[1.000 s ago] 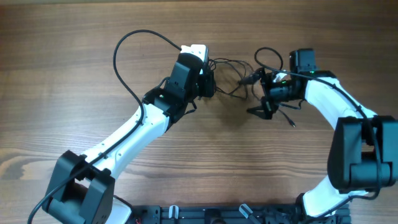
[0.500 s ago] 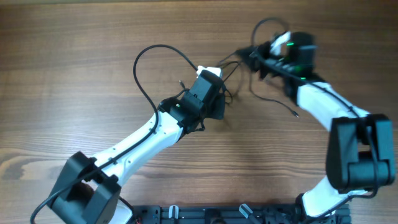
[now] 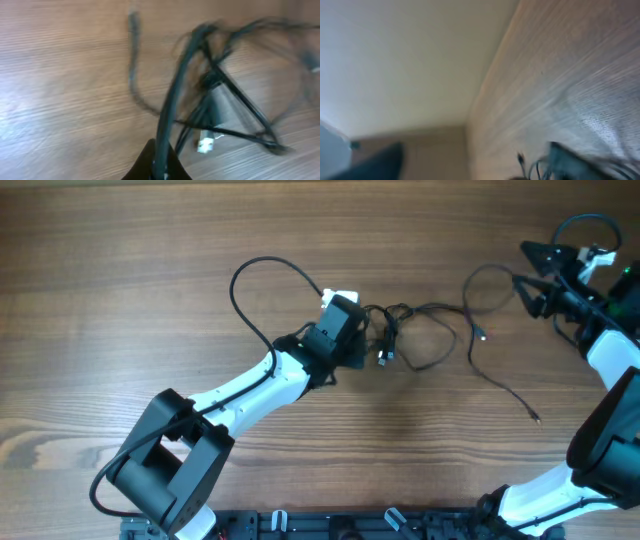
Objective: Untangle cables
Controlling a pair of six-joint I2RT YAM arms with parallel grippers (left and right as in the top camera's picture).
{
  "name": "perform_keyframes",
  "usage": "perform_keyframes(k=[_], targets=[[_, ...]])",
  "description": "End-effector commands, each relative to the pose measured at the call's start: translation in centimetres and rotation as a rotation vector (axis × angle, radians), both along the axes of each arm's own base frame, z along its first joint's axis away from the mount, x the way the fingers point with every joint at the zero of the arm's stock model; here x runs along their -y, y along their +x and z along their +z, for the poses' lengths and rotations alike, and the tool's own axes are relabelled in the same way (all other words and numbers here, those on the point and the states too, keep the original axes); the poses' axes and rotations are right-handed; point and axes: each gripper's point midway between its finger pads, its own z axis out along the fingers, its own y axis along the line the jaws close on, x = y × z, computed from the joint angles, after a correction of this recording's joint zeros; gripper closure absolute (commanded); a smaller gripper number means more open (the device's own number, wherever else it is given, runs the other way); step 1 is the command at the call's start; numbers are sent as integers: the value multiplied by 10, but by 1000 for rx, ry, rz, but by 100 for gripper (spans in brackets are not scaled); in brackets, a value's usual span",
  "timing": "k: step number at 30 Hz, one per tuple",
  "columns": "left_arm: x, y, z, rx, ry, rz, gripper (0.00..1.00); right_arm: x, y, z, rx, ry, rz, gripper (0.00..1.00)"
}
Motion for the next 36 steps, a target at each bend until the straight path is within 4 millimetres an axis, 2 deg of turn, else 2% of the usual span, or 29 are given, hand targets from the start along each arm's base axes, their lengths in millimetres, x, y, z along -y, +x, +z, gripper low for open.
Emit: perform_keyframes(k=[1,2,3,4,5,6,9,10,11,14,17,21,22,23,25,26,27,29,30,32,34,36], targets=[[22,4,22,27,-131,-53,96,-42,-10,17,221,-117,231,0],[24,6,24,40,-141,-53,92,-52,-10,16,230,-125,257,0],[24,6,25,42,-143,-53,69,-62,-9,14,236,-137,281,0],[23,5,23,35,-137,-53,33,-79,-8,8,228,-162,305,0],[22,4,22,29,-133,-53,20,-85,-6,3,213,-180,306,0],[22,3,21,26,-131,-52,0,-94,-4,-6,184,-214,304,0],[28,9,29,11,-215,16,0,-94,-1,-39,19,-286,230,0],[31,11,34,6,-254,38,0,-91,-2,-44,-11,-292,216,0],[36,16,40,13,-306,69,0,-86,-5,-54,-71,-306,187,0],[45,26,41,52,-345,65,0,-85,-11,-61,-123,-300,185,0],[52,34,21,12,-400,129,0,-86,-13,-63,-137,-295,187,0],[56,30,-11,-48,-377,124,11,-86,-14,-64,-147,-290,188,0],[57,27,-19,-63,-372,120,17,-86,-15,-65,-151,-289,189,0],[58,24,-28,-92,-372,122,45,-87,-17,-67,-166,-283,191,0],[58,23,-30,-99,-369,119,81,-88,-22,-70,-186,-281,202,0],[56,26,-24,-82,-372,113,94,-89,-25,-72,-185,-293,218,0],[55,29,-15,-49,-366,69,96,-91,-28,-72,-166,-310,246,0],[54,30,19,25,-379,-77,96,-105,-35,-62,-51,-304,353,2],[51,27,44,65,-398,-152,96,-117,-41,-47,48,-256,429,5],[39,24,95,149,-440,-238,96,-127,-48,-31,166,-221,502,7],[30,20,124,208,-455,-287,96,-132,-52,-23,231,-199,538,7],[13,14,158,246,-485,-296,96,-140,-62,-3,368,-142,604,10]])
